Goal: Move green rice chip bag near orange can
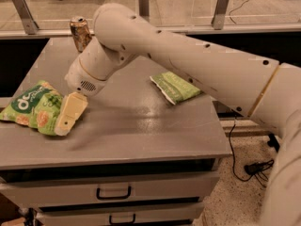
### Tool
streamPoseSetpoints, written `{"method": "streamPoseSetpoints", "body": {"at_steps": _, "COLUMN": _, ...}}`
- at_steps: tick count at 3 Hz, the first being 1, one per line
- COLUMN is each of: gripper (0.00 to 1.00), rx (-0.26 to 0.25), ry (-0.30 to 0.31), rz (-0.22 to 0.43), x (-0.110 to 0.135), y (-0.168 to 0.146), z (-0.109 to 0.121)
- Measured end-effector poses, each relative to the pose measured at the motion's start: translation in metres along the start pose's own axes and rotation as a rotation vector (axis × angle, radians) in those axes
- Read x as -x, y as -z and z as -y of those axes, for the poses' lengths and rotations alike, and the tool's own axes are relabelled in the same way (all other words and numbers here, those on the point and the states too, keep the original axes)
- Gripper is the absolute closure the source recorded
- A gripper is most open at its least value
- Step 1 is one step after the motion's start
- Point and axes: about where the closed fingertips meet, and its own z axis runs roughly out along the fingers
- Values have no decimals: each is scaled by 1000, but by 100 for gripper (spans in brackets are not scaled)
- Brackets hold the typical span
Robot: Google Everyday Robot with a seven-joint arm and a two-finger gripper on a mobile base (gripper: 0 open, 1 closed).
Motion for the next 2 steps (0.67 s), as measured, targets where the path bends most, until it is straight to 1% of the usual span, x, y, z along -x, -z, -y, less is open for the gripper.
{"method": "streamPoseSetpoints", "body": {"at_steps": 1, "gripper": 18, "rx": 18, "ry": -48, "rz": 56, "x": 10, "y": -26, "z": 3}}
{"method": "streamPoseSetpoints", "body": {"at_steps": 2, "gripper": 42, "rx": 23, "ry": -78, "rz": 88, "x": 13, "y": -37, "z": 3}}
